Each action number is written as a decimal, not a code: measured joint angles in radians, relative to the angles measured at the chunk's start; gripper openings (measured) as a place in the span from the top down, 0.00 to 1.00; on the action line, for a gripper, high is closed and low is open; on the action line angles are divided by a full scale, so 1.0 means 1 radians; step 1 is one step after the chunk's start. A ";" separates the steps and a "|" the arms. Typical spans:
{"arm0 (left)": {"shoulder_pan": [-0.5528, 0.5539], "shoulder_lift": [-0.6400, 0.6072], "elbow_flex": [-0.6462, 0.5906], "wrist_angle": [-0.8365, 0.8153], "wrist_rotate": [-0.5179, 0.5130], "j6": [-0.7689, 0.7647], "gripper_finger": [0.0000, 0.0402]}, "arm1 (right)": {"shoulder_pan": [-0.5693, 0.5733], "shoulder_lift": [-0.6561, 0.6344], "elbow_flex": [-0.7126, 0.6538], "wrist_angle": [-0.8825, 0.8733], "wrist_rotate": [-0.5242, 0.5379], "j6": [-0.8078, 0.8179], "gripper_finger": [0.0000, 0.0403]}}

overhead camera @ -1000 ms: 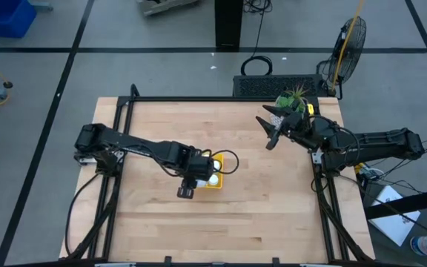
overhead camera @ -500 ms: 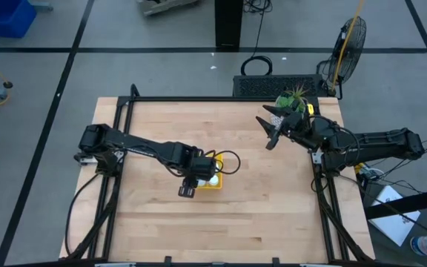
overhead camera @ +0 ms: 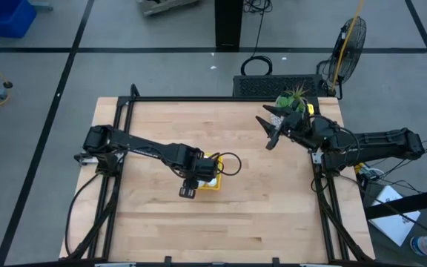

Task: Pick and place pill bottles into a basket
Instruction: Put the white pill bottle into the yellow bin, then return to Home Position

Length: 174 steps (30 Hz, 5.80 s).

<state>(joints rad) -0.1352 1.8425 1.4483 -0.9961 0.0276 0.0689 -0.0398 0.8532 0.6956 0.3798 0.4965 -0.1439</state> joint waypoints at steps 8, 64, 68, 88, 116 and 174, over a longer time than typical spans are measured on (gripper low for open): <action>0.000 0.003 0.000 0.005 0.012 -0.003 0.60 | 0.000 0.000 0.000 0.004 0.000 0.000 0.48; -0.018 0.070 0.042 0.050 0.050 -0.023 0.10 | 0.000 0.000 0.000 0.012 0.000 0.001 0.48; -0.018 0.070 0.082 0.000 0.050 -0.022 0.13 | 0.000 0.000 0.000 0.012 0.000 0.001 0.48; -0.008 -0.436 0.115 -0.061 -0.085 0.021 0.14 | 0.059 -0.236 0.000 -0.114 0.000 -0.085 0.48; -0.008 -1.360 -0.958 0.721 -0.352 -0.052 0.15 | 0.076 -0.853 -0.183 -0.564 -0.231 0.044 0.48; 0.003 -1.559 -1.401 1.123 -0.341 -0.088 0.15 | 0.040 -0.850 -0.631 -0.370 -0.372 0.252 0.48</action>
<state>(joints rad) -0.1323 0.2835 0.0475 0.1273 -0.3138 -0.0194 0.0002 0.0030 0.0645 0.0095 0.1242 0.1082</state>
